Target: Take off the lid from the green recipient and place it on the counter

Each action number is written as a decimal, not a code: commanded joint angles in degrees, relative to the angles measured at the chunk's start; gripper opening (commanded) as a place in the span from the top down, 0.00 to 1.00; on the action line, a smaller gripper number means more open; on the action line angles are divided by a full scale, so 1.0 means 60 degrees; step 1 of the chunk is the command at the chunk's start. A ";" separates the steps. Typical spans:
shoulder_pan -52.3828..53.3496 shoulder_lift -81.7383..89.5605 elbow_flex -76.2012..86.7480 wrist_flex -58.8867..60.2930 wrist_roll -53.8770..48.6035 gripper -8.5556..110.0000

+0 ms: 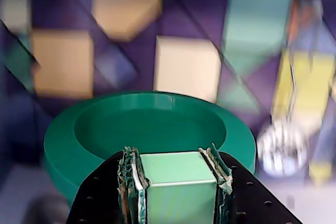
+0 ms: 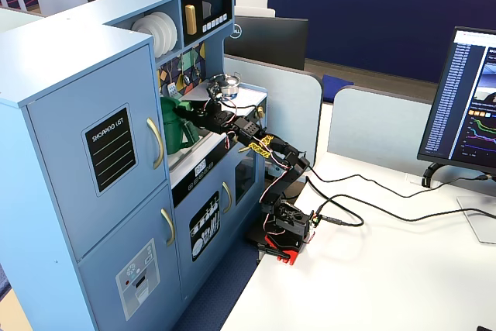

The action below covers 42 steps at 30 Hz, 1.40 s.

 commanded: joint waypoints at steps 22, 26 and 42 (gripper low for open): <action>0.4995 0.0586 -0.0073 -0.1113 0.0732 0.93; 0.5273 0.0688 0.1743 -0.2695 0.0615 0.93; 0.5596 -0.0645 0.4893 -0.6035 0.0630 0.93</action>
